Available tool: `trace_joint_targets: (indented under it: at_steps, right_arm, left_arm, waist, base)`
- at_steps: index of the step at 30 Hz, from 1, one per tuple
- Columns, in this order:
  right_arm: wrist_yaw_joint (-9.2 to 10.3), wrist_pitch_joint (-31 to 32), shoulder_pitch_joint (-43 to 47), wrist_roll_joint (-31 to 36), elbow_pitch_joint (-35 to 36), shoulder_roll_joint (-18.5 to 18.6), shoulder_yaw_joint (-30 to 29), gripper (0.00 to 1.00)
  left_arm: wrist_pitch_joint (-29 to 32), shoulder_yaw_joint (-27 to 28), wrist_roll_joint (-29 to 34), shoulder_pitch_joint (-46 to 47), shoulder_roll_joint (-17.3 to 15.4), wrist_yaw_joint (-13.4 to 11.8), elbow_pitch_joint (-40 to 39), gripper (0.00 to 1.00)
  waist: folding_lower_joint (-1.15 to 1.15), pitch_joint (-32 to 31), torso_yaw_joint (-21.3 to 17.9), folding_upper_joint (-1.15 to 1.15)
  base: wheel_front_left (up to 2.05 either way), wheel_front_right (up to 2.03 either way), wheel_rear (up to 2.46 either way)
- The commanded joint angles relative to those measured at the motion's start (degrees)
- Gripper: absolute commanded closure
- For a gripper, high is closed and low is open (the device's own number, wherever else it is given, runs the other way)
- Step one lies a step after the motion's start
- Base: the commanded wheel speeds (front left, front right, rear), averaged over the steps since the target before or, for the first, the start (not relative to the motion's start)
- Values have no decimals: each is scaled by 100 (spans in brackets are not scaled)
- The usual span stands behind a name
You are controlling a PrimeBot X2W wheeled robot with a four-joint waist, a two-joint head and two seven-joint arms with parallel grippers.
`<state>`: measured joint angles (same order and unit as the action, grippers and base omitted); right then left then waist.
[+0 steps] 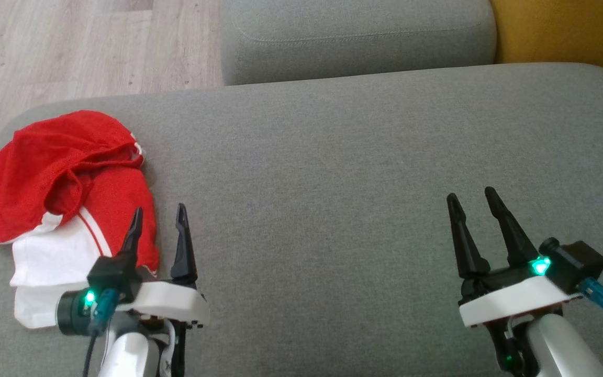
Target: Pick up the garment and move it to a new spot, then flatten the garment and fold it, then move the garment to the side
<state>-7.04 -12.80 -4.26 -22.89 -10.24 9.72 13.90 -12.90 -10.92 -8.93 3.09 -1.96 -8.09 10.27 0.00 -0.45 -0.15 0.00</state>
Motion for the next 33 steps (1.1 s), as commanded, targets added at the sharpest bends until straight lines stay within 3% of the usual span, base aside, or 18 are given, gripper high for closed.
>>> trace_joint_targets:
  at_steps: [1, 8, 25, 33]
  right_arm:
    - [-43, -119, -311, 215, 233, 108, 144, 0]
    - [-45, -219, -332, 546, 276, 123, 220, 0]
    - [-45, -219, -302, 550, 277, 79, 141, 0]
    - [-45, -219, -245, 524, 287, 54, 140, 0]
  left_arm:
    - [-110, 89, 268, 372, -89, -67, -258, 0]
    - [-209, 38, 681, 390, -92, -150, -304, 0]
    - [-210, 69, 644, 388, -92, -140, -294, 0]
    - [-210, 142, 609, 408, -93, -139, -275, 0]
  waist:
    - [0, -1, 0, 0]
    - [0, -14, -2, 0]
    - [0, -23, 46, 0]
    - [0, -3, 422, 0]
  base:
    - [0, 0, 0]
    - [0, 0, 0]
    - [0, 0, 0]
    - [0, 0, 0]
